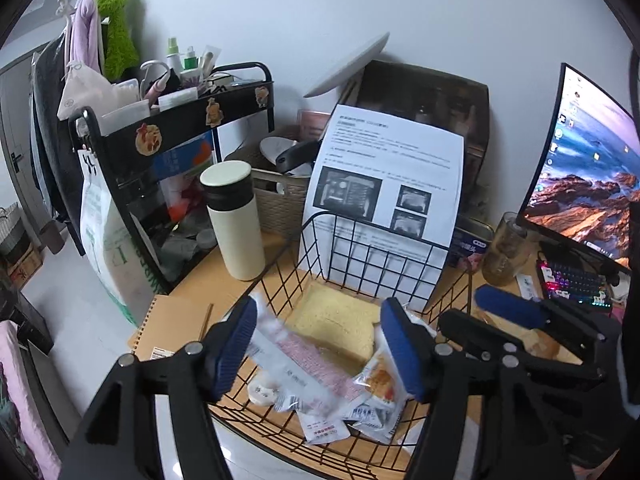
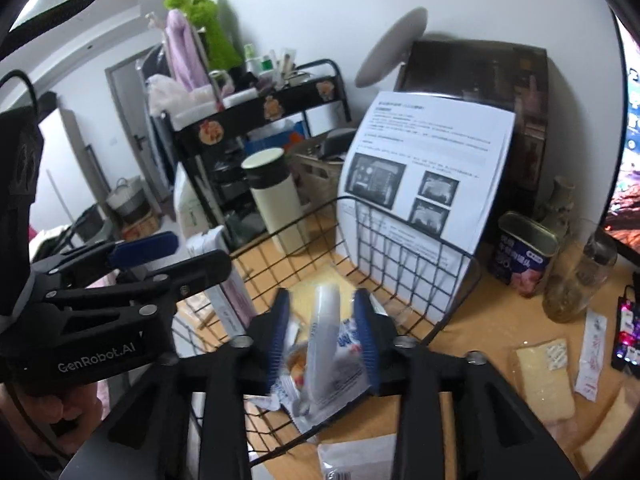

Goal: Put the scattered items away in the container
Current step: 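Carry the white packet and lip balm tube over the wire basket, then open both tools over the basket and move them back over the desk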

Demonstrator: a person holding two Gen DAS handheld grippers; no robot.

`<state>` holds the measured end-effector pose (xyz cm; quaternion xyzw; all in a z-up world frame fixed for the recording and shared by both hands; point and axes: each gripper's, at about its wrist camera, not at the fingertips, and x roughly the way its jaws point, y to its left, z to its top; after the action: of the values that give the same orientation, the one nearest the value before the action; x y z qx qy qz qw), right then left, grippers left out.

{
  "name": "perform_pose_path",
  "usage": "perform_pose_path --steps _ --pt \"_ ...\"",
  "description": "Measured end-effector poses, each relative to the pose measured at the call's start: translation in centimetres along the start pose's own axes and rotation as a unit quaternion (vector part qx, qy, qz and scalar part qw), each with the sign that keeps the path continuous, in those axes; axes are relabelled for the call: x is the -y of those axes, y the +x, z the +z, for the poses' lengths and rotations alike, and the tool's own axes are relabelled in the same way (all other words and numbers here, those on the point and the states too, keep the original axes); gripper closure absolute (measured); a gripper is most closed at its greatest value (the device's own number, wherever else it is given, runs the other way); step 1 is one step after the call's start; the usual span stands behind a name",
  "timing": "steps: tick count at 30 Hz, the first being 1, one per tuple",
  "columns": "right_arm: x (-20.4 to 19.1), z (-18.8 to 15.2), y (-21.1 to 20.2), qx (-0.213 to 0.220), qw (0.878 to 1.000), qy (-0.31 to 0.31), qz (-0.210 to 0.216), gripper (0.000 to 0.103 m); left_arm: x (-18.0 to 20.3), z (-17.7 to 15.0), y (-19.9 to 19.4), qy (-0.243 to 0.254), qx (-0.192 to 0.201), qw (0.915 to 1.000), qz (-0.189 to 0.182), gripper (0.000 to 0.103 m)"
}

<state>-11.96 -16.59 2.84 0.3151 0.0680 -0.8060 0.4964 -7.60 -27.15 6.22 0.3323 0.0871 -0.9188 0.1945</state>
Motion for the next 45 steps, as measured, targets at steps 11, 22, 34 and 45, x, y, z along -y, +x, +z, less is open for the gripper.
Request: perform_pose_path --steps 11,22,34,45 --pt "0.0 0.4 -1.8 0.012 1.0 0.004 -0.007 0.054 0.8 0.0 -0.9 0.006 0.008 0.9999 -0.008 0.031" --pt "1.5 -0.7 -6.5 0.031 0.998 0.017 -0.043 0.054 3.7 -0.3 -2.8 0.024 0.015 0.9991 -0.031 0.03" --pt "8.2 -5.8 -18.8 0.065 0.98 0.094 -0.165 0.053 12.9 -2.6 -4.6 0.086 -0.001 0.9917 -0.095 0.026" --pt "14.5 -12.4 -21.6 0.033 0.973 0.137 -0.181 0.046 20.5 -8.1 0.7 0.158 -0.107 0.9738 -0.124 0.025"
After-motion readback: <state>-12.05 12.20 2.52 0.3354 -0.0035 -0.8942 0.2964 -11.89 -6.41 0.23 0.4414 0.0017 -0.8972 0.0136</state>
